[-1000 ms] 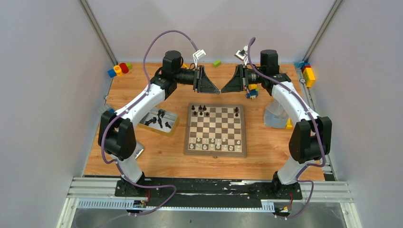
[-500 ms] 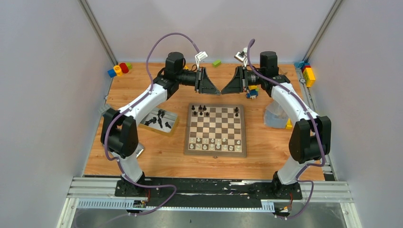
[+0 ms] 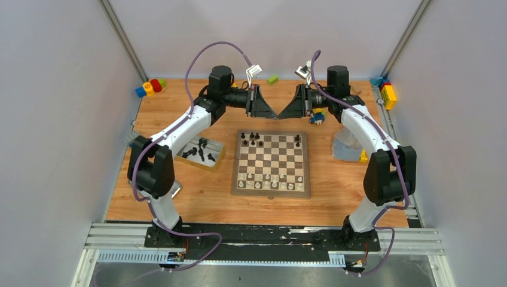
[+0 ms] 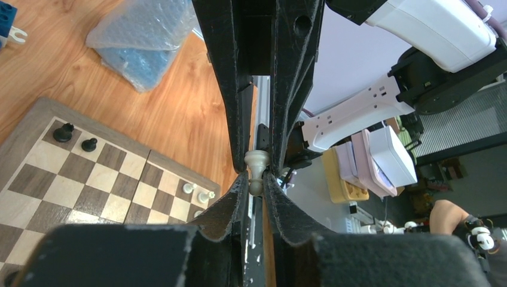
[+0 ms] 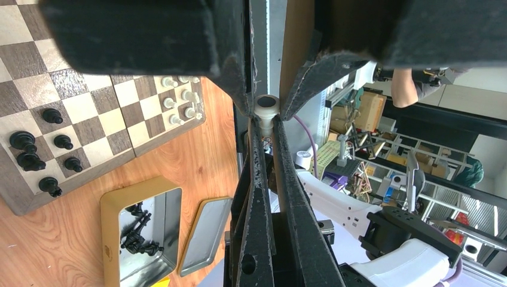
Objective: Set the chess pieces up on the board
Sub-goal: Place the chess piece on the chessboard.
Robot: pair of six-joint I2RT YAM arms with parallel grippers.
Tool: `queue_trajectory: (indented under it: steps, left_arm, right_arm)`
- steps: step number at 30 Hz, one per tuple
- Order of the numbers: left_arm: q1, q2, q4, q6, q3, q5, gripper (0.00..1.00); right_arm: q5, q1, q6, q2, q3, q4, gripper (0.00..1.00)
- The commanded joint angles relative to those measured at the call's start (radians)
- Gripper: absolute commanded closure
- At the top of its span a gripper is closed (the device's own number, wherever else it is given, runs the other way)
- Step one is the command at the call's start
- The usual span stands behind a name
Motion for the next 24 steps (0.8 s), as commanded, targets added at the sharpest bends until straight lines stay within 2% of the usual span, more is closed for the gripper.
queue_trajectory:
  steps: [1, 5, 9, 11, 12, 13, 15, 16, 17, 20, 24]
  left_arm:
    - [-0.009, 0.002, 0.057, -0.018, 0.018, 0.018, 0.84]
    - [-0.012, -0.002, 0.059, -0.017, 0.011, 0.018, 0.91]
    - [-0.012, -0.011, 0.026, 0.022, 0.016, 0.014, 1.00]
    - [-0.012, -0.019, -0.067, 0.105, 0.035, -0.009, 1.00]
    - [-0.012, -0.027, -0.167, 0.192, 0.054, -0.023, 1.00]
    - [-0.012, -0.032, -0.220, 0.241, 0.064, -0.061, 1.00]
    - [-0.014, -0.045, -0.447, 0.397, 0.101, -0.129, 1.00]
    - [-0.016, -0.048, -0.504, 0.506, 0.128, -0.157, 1.00]
    - [-0.028, -0.048, -0.624, 0.563, 0.143, -0.227, 1.00]
    - [-0.078, -0.032, -0.805, 0.779, 0.208, -0.380, 1.00]
    - [-0.203, 0.041, -0.996, 0.908, 0.315, -0.578, 1.00]
  right_arm:
    - [-0.007, 0.001, 0.012, 0.000, -0.004, 0.041, 1.00]
    - [-0.002, 0.001, 0.010, 0.000, -0.004, 0.042, 0.99]
    - [0.007, -0.007, -0.006, -0.008, -0.008, 0.037, 0.88]
    - [0.015, -0.025, -0.027, -0.021, -0.015, 0.024, 0.76]
    - [0.019, -0.049, -0.038, -0.031, -0.020, 0.015, 0.66]
    - [0.024, -0.074, -0.053, -0.038, -0.024, 0.004, 0.62]
    - [0.027, -0.134, -0.092, -0.056, -0.033, -0.029, 0.57]
    - [0.033, -0.164, -0.122, -0.068, -0.039, -0.050, 0.54]
    - [0.041, -0.189, -0.157, -0.080, -0.046, -0.079, 0.52]
    - [0.061, -0.298, -0.237, -0.128, -0.086, -0.127, 0.51]
    - [0.087, -0.381, -0.308, -0.217, -0.164, -0.147, 0.51]
